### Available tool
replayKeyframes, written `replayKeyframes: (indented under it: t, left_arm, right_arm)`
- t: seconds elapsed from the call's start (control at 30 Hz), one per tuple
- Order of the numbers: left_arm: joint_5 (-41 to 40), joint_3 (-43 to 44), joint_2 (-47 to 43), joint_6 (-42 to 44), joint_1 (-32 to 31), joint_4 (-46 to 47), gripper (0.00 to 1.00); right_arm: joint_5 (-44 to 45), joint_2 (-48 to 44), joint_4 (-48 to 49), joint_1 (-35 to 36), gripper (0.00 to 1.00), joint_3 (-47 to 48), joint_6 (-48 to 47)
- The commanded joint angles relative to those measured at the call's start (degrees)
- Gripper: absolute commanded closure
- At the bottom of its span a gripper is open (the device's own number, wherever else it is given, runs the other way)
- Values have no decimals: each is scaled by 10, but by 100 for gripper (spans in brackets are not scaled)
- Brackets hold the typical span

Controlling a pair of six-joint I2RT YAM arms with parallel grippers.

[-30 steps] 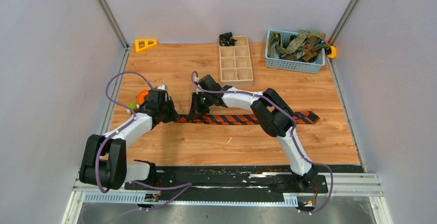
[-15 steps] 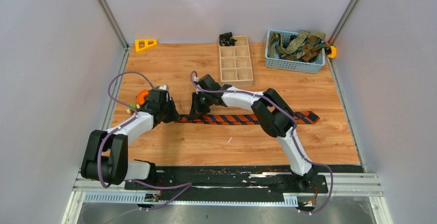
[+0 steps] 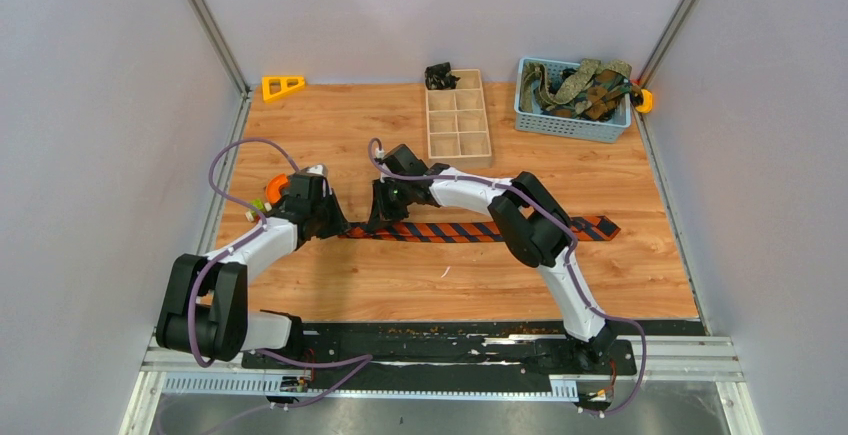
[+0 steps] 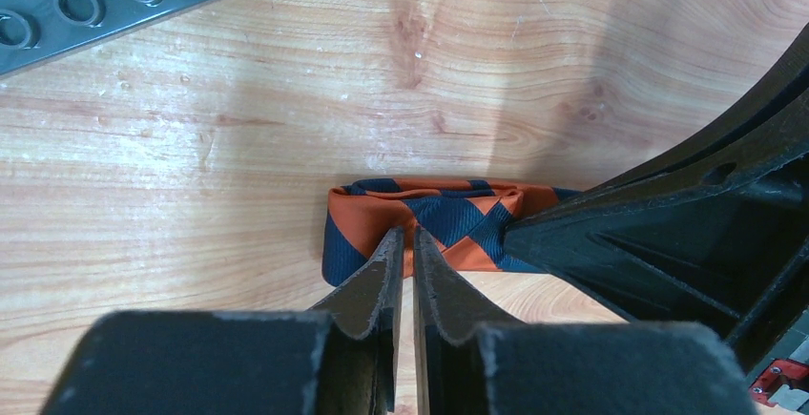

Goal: Roll the ties
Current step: Roll the tie at the center of the board.

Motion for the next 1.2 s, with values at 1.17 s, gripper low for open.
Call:
replayKeyframes:
  t: [1.17]
  left_arm:
    - [-1,-8,18,4,-1,47,100]
  right_arm:
    - [-32,6,-33,22,96,114,-55]
